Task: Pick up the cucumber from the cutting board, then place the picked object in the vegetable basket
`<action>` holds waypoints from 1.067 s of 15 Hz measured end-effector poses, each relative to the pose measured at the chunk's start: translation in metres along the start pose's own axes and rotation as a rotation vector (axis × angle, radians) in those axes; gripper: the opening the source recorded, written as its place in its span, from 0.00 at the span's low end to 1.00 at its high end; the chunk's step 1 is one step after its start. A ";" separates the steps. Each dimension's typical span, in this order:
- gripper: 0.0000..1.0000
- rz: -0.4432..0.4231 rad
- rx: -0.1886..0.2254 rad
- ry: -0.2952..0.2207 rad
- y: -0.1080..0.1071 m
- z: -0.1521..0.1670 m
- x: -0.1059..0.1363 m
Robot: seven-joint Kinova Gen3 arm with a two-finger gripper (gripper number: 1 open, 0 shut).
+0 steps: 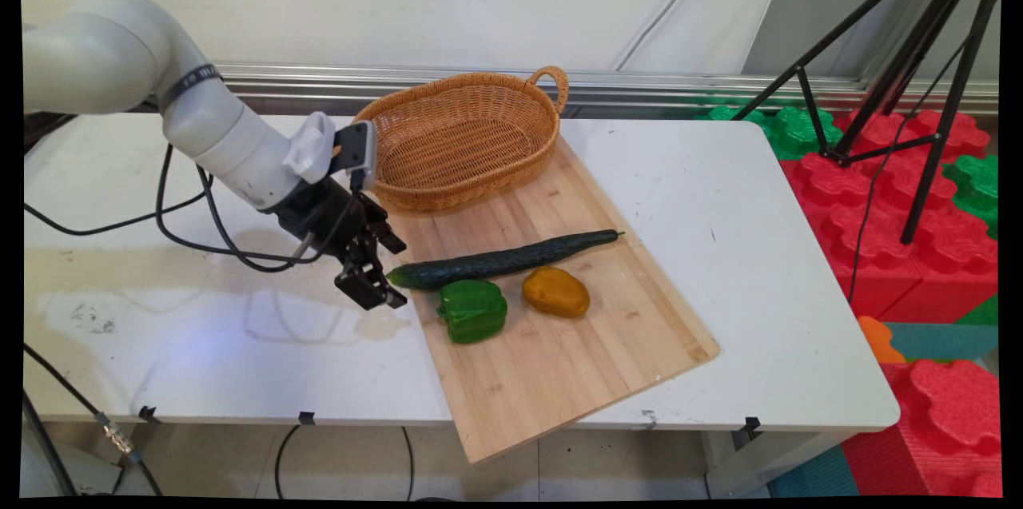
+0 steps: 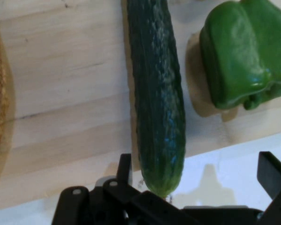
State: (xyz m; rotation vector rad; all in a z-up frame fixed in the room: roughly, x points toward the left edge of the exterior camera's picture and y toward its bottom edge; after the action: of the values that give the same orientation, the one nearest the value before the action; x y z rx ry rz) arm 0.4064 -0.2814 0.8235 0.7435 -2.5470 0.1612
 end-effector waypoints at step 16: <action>0.00 0.036 0.043 0.040 -0.012 0.035 -0.008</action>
State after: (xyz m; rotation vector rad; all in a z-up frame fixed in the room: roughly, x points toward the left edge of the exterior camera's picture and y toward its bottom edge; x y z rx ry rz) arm 0.4047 -0.2957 0.7888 0.7037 -2.5274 0.2407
